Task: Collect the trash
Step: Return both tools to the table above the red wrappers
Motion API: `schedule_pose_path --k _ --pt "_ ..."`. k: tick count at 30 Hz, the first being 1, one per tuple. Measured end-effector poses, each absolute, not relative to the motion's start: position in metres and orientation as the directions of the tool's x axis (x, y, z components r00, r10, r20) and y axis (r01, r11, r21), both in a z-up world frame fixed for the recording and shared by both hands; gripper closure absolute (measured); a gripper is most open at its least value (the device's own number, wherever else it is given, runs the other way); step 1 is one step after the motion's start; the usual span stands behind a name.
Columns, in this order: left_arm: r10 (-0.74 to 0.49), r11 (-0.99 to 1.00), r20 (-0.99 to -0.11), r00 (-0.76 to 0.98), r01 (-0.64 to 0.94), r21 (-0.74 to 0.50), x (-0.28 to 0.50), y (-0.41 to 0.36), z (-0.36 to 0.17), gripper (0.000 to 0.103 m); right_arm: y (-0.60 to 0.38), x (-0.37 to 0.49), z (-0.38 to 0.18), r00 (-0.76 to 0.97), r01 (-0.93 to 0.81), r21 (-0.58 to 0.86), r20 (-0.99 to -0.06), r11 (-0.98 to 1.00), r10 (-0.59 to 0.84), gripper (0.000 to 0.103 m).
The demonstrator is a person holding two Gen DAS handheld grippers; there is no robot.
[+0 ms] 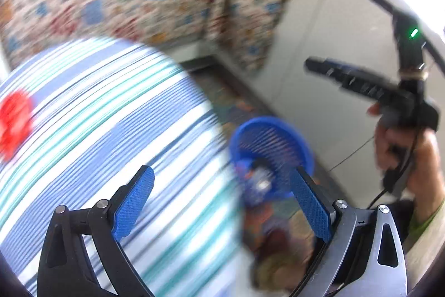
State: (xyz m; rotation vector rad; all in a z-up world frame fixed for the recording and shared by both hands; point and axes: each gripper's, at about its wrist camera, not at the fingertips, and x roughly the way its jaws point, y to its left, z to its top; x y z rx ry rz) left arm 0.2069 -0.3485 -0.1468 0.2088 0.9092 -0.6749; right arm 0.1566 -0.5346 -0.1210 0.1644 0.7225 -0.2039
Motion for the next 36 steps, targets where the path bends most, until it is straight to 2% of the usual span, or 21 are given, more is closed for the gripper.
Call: schedule_pose_path --k 5,10,15,21,28,32,36 --pt "-0.266 0.878 -0.817 0.512 0.479 0.014 0.224 -0.259 -0.158 0.005 -0.437 0.195 -0.135 0.705 0.048 0.074 -0.709 0.996 0.018 0.041" --pt "-0.137 0.944 -0.796 0.59 0.322 0.076 0.241 -0.181 -0.16 0.005 -0.344 0.219 -0.152 0.667 -0.152 0.015 -0.736 0.988 0.114 0.041" --pt "-0.064 0.983 -0.79 0.61 0.177 0.057 0.257 -0.129 -0.166 0.005 -0.287 0.235 -0.168 0.633 -0.251 -0.024 -0.761 0.968 0.145 0.041" --pt "0.001 0.988 -0.782 0.623 0.118 0.095 0.277 -0.115 -0.167 0.005 -0.263 0.249 -0.179 0.614 -0.274 -0.011 -0.772 0.962 0.165 0.039" --pt "0.001 0.995 -0.795 0.607 0.075 0.058 0.294 -0.105 -0.171 0.0 -0.265 0.262 -0.18 0.587 -0.264 0.035 -0.787 0.964 0.189 0.035" --pt "0.014 0.997 -0.793 0.609 0.057 0.061 0.297 -0.104 -0.17 0.0 -0.276 0.283 -0.174 0.554 -0.229 0.146 -0.793 0.962 0.252 0.035" --pt "0.016 0.997 -0.791 0.612 0.051 0.06 0.297 -0.103 -0.171 0.0 -0.279 0.325 -0.158 0.584 -0.186 0.238 -0.753 0.953 0.302 0.035"
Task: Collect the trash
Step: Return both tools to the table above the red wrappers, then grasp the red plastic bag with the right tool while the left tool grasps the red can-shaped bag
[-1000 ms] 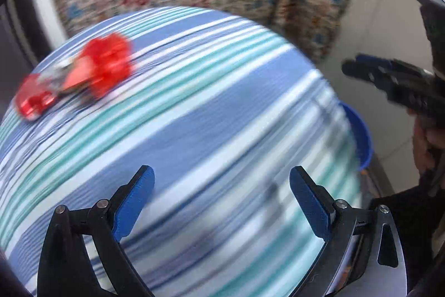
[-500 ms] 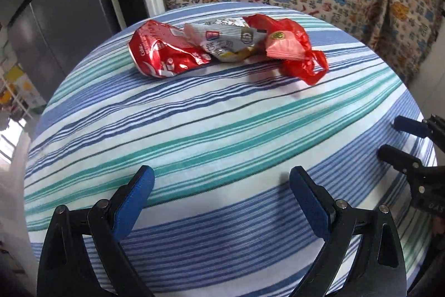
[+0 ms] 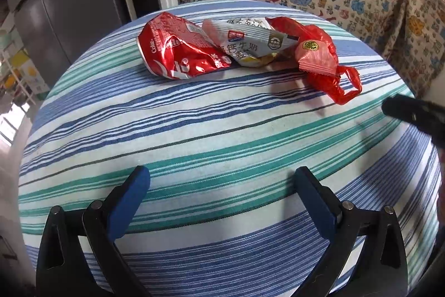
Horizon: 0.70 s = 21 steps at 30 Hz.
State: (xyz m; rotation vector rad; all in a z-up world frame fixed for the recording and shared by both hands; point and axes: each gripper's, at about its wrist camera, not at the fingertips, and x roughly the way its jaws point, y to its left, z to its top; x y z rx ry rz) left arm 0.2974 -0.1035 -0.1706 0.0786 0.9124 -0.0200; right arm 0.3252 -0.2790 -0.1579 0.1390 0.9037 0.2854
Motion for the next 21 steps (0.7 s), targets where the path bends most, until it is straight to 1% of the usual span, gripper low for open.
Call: schedule_pose_path --k 4,6,7,8,9,10,13,15,17,18,19,20,21 --pt "0.014 0.997 -0.79 0.613 0.052 0.058 0.298 -0.103 -0.17 0.0 -0.263 0.367 -0.154 0.581 -0.195 0.327 -0.721 0.925 0.378 0.037" --pt "0.014 0.997 -0.79 0.613 0.052 0.058 0.298 -0.103 -0.17 0.0 -0.251 0.384 -0.161 0.555 -0.201 0.325 -0.739 0.924 0.381 0.039" --pt "0.014 0.997 -0.791 0.612 0.052 0.058 0.297 -0.103 -0.17 0.0 -0.245 0.392 -0.166 0.533 -0.205 0.311 -0.76 0.928 0.372 0.044" --pt "0.013 0.997 -0.791 0.612 0.052 0.057 0.297 -0.103 -0.17 0.0 -0.24 0.397 -0.171 0.509 -0.208 0.292 -0.782 0.934 0.358 0.063" --pt "0.014 0.997 -0.791 0.611 0.051 0.057 0.297 -0.103 -0.17 0.0 -0.239 0.397 -0.173 0.497 -0.217 0.295 -0.787 0.931 0.365 0.065" --pt "0.014 0.997 -0.792 0.611 0.051 0.057 0.297 -0.103 -0.17 0.0 -0.243 0.394 -0.171 0.501 -0.219 0.29 -0.786 0.932 0.362 0.065" --pt "0.015 0.997 -0.792 0.611 0.051 0.058 0.297 -0.104 -0.17 0.0 -0.251 0.37 -0.157 0.515 -0.241 0.194 -0.805 0.951 0.295 0.066" --pt "0.014 0.997 -0.792 0.611 0.051 0.057 0.296 -0.104 -0.17 0.0 -0.259 0.348 -0.148 0.507 -0.244 0.098 -0.835 0.965 0.213 0.066" --pt "0.014 0.997 -0.792 0.611 0.05 0.057 0.296 -0.104 -0.17 0.0 -0.265 0.322 -0.14 0.512 -0.246 0.003 -0.849 0.969 0.132 0.066" --pt "0.014 0.997 -0.792 0.611 0.049 0.056 0.295 -0.104 -0.17 0.0 -0.268 0.307 -0.139 0.516 -0.245 -0.025 -0.85 0.969 0.109 0.063" --pt "0.014 0.997 -0.792 0.61 0.047 0.054 0.295 -0.103 -0.17 0.0 -0.271 0.298 -0.141 0.518 -0.238 -0.035 -0.85 0.971 0.096 0.062" --pt "0.015 0.998 -0.793 0.609 0.044 0.053 0.296 -0.102 -0.17 0.0 -0.271 0.289 -0.145 0.526 -0.225 -0.044 -0.847 0.973 0.084 0.055" --pt "0.017 0.998 -0.794 0.608 0.038 0.05 0.296 -0.099 -0.169 0.0 -0.271 0.278 -0.151 0.547 -0.208 -0.045 -0.834 0.977 0.078 0.035"
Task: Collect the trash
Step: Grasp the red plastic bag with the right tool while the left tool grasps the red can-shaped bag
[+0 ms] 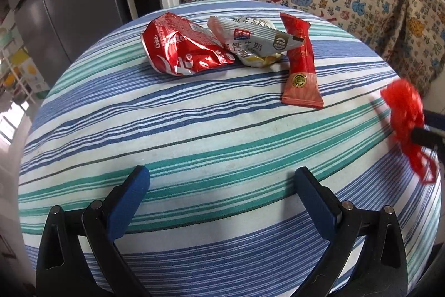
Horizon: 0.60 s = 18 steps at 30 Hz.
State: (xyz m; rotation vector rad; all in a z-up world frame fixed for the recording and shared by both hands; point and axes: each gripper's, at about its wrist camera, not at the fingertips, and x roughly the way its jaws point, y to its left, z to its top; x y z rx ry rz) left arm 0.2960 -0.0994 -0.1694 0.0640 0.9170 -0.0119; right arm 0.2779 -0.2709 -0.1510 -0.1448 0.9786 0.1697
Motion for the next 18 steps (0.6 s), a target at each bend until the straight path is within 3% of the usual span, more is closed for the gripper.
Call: schedule_pose_path --k 2,8,13,18 --pt "0.025 0.999 -0.793 0.609 0.019 0.046 0.297 -0.093 -0.169 0.0 -0.271 0.267 -0.162 0.589 -0.167 -0.052 -0.806 0.985 0.057 0.021" --pt "0.004 0.999 -0.782 0.623 -0.037 -0.025 0.309 -0.068 -0.163 0.0 -0.258 0.246 -0.178 0.609 -0.192 -0.091 -0.792 0.977 0.046 0.021" --pt "-0.155 0.98 -0.757 0.634 0.002 -0.199 0.344 -0.043 -0.147 0.001 -0.263 0.245 -0.182 0.626 -0.178 -0.044 -0.776 0.983 0.079 0.021" --pt "-0.121 0.98 -0.716 0.687 -0.034 -0.198 0.379 -0.028 -0.127 0.001 -0.263 0.248 -0.185 0.615 -0.179 -0.015 -0.782 0.984 0.1 0.021"
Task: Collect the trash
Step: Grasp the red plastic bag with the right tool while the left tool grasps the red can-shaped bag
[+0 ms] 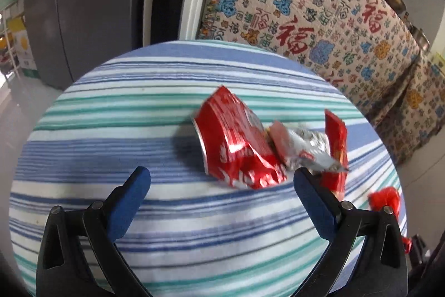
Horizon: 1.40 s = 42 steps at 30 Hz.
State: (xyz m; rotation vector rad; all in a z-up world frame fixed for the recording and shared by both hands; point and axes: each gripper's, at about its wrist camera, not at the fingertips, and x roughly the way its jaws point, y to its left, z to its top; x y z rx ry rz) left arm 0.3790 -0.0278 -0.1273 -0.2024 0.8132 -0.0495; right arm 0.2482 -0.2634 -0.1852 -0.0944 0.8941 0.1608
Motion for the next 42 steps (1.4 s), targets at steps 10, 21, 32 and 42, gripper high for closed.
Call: schedule_pose_path --k 10,21,32,42 --pt "-0.197 0.963 -0.689 0.697 0.006 -0.268 0.4 -0.03 -0.136 0.059 -0.261 0.25 -0.188 0.607 -0.175 0.012 -0.786 0.984 0.118 0.02" --pt "-0.217 0.956 -0.77 0.6 -0.028 -0.291 0.281 -0.008 -0.136 0.062 -0.261 0.251 -0.188 0.607 -0.174 0.011 -0.786 0.985 0.117 0.02" --pt "-0.233 0.972 -0.744 0.626 0.16 -0.17 0.213 -0.016 -0.141 0.009 -0.262 0.252 -0.188 0.606 -0.175 0.013 -0.786 0.984 0.118 0.02" --pt "-0.174 0.975 -0.745 0.644 0.221 -0.037 0.242 -0.013 -0.133 0.007 -0.262 0.252 -0.188 0.606 -0.175 0.013 -0.787 0.985 0.118 0.02"
